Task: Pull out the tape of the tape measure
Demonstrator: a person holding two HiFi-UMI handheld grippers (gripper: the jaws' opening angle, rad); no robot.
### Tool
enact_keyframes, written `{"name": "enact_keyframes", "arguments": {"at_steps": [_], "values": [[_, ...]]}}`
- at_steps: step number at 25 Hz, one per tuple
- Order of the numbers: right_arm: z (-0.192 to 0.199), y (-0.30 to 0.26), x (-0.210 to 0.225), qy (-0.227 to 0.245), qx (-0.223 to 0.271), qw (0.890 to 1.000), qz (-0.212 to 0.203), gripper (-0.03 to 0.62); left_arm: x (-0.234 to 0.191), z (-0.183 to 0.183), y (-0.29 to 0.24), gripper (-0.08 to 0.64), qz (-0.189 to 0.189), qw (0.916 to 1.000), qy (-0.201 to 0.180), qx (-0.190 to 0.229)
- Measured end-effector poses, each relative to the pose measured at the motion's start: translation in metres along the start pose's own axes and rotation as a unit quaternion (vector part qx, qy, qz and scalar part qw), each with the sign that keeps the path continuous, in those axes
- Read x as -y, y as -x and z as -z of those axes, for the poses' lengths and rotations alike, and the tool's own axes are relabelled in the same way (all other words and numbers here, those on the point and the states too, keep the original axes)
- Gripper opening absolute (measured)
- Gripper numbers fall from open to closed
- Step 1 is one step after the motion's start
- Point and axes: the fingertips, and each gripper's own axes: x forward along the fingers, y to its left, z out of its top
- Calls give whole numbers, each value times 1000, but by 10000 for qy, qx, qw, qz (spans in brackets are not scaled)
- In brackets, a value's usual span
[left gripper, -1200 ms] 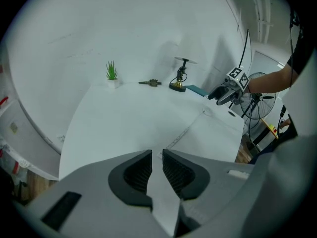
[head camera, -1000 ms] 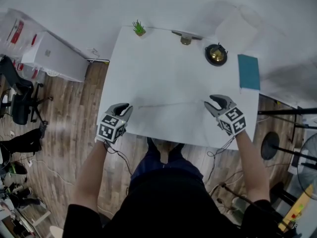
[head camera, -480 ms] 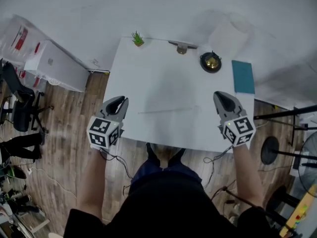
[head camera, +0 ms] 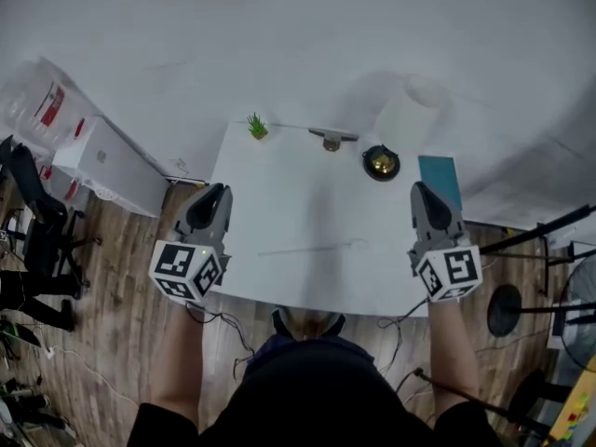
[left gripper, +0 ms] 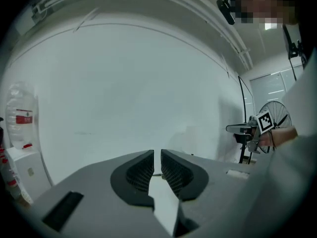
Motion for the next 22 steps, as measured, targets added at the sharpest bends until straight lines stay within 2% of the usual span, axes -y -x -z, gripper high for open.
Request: {"name": "enact_keyframes", "arguments": {"at_steps": [2,5,10,16,22], "values": [[-22,5,5,-26,245,9995,210,6,2,-21,1,43,-31,9998,-39,197],[-48,13,12,-14,514,9977,437,6,5,-48,3,43,-13,9988,94,475],[-69,27,23,-148,750,9945,719,6,10,-76,9,41,-31,9967,163,791],[-73,35,34,-60,801,9923,941,6,8,-85,11,40,-78,9958,133,903],[-73,30,33,-47,797,9923,944,6,4,-82,9,40,-105,9959,107,888]]}}
